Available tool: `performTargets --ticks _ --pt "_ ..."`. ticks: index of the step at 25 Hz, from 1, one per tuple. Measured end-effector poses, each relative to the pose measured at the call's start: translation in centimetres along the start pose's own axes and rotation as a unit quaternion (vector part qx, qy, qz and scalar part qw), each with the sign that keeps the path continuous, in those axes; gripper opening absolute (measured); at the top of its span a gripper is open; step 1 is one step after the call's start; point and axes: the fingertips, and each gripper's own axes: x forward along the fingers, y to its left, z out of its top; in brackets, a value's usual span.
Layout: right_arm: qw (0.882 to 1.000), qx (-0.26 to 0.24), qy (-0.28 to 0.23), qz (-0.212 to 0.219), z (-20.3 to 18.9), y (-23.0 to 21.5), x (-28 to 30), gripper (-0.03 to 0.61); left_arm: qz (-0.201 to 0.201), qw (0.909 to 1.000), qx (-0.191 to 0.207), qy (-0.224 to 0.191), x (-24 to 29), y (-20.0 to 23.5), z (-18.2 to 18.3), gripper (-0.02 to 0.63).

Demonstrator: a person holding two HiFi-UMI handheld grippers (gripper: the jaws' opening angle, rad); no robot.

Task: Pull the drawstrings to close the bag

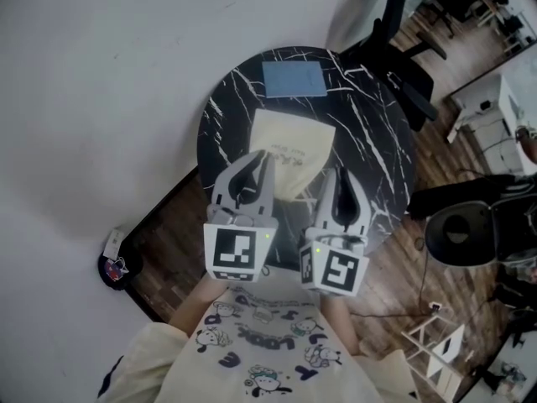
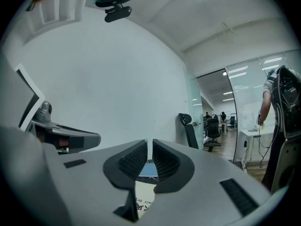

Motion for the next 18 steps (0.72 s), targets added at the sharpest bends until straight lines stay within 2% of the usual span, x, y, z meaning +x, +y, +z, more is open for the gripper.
performTargets --ticks 18 --pt "1.000 -0.002 0.015 -0.021 -0.7 -1.2 -0.2 0.046 0.001 1.0000 0.002 0.008 -0.2 -0.4 -0.5 0.055"
